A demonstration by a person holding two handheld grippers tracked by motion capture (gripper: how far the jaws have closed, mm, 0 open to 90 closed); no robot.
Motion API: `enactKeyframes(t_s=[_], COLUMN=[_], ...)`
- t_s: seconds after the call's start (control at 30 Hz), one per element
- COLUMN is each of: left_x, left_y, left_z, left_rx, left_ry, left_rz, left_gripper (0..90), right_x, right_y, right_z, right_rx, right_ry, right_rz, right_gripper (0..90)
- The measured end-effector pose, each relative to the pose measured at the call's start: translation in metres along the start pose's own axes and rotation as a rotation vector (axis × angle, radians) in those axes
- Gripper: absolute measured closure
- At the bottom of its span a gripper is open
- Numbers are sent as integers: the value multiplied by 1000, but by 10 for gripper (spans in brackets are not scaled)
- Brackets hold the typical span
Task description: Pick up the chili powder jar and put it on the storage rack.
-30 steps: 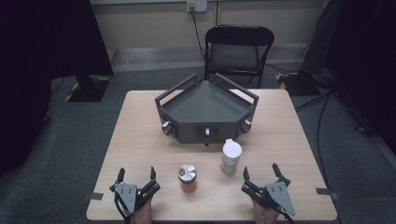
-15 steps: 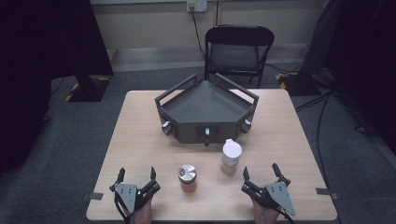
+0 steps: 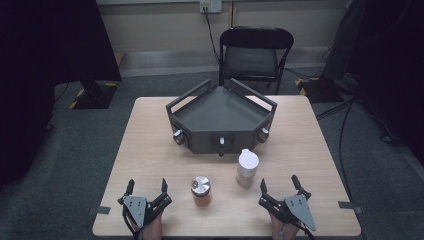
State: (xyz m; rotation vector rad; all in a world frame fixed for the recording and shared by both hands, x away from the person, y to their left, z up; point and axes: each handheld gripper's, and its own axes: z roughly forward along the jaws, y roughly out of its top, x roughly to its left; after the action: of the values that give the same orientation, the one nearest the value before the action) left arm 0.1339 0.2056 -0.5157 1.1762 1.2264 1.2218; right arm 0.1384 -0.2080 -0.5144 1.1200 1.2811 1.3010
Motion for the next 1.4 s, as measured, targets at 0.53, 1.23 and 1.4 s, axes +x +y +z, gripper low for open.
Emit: enactKeyframes(t_s=[0.53, 1.23, 1.4], left_x=[2, 0, 0], left_y=[2, 22, 27], left_z=[-3, -4, -2], left_rx=[-25, -14, -11], left_ry=[-28, -197, -245], left_rz=[-21, -41, -40], left_gripper=[0, 0, 0], right_x=[-1, -1, -2], right_y=[0, 0, 0], right_z=[0, 0, 0], right_rx=[0, 0, 0], right_ry=[6, 8, 9], right_rz=[1, 1, 1], right_gripper=[11, 11, 11])
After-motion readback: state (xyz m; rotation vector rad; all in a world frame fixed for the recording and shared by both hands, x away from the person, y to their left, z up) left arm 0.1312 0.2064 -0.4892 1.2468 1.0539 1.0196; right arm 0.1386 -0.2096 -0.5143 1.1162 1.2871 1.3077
